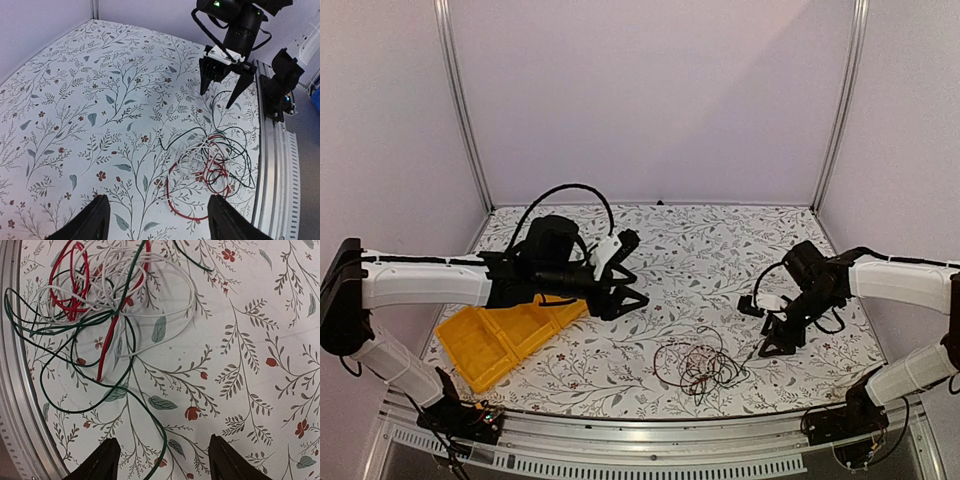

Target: Untangle the cables

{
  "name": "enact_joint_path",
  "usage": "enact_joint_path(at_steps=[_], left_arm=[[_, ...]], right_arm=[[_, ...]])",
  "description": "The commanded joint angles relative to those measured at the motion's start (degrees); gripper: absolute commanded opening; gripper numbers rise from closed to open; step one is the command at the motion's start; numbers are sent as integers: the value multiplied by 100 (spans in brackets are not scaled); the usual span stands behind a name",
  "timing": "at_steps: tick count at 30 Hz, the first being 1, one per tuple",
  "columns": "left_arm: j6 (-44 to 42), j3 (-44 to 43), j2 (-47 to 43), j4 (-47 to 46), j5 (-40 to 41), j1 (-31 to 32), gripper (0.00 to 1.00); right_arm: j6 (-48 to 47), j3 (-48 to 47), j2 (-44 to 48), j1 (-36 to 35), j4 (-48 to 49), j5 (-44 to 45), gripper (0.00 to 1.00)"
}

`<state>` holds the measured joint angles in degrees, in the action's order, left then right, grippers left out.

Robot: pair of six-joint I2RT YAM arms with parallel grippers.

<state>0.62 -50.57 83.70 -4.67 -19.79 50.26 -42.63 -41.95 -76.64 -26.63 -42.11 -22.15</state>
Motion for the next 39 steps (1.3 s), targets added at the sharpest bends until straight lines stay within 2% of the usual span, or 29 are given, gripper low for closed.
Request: enact_joint_path(at_steps=[1, 5, 10, 15, 17, 18, 19, 20, 24, 29, 33, 35, 36, 37, 39], left_arm=[[-54, -142, 62, 88, -70, 131, 69], [-54, -160, 100, 106, -78, 155, 68], [-54, -189, 146, 132, -97, 190, 69], [-220, -230, 252, -35, -352, 221, 69], [68, -179, 237, -376, -335, 264, 72], [258, -111, 196, -636, -246, 343, 81], [400, -12, 132, -980, 92, 467, 96], [503, 87, 89, -1345, 540, 667, 99], [450, 162, 493, -2713, 1683, 1304, 100], [695, -761, 1689, -3046, 1635, 1478, 99], [852, -1535, 2672, -3138, 1202, 1478, 84], [952, -1947, 3131, -3126, 1017, 1467, 70], [994, -2117, 3345, -3109, 946, 1461, 56], [1042, -2253, 3577, -3091, 915, 1441, 48], [1226, -2374, 3807, -3168, 897, 1386, 42]], right_arm=[[223, -13, 34, -38, 230, 38, 62], [304, -2, 104, -37, 344, 26, 50], [402, 8, 34, -36, 473, 60, 22], [500, -124, 89, -35, 661, -110, 2], [485, -310, 145, -35, 672, -290, 0], [463, -430, 153, -35, 646, -382, 0], [446, -582, 164, -39, 593, -477, 0], [404, -737, 173, -38, 529, -583, 0], [315, -1365, 341, -40, 228, -943, 0], [233, -2278, 442, -38, -197, -1160, 0], [187, -2887, 506, -35, -367, -1296, 0], [194, -3195, 551, -28, -353, -1317, 0], [200, -3334, 574, -26, -325, -1318, 0], [227, -3495, 585, -19, -317, -1318, 0], [267, -3871, 584, 1, -343, -1323, 0]])
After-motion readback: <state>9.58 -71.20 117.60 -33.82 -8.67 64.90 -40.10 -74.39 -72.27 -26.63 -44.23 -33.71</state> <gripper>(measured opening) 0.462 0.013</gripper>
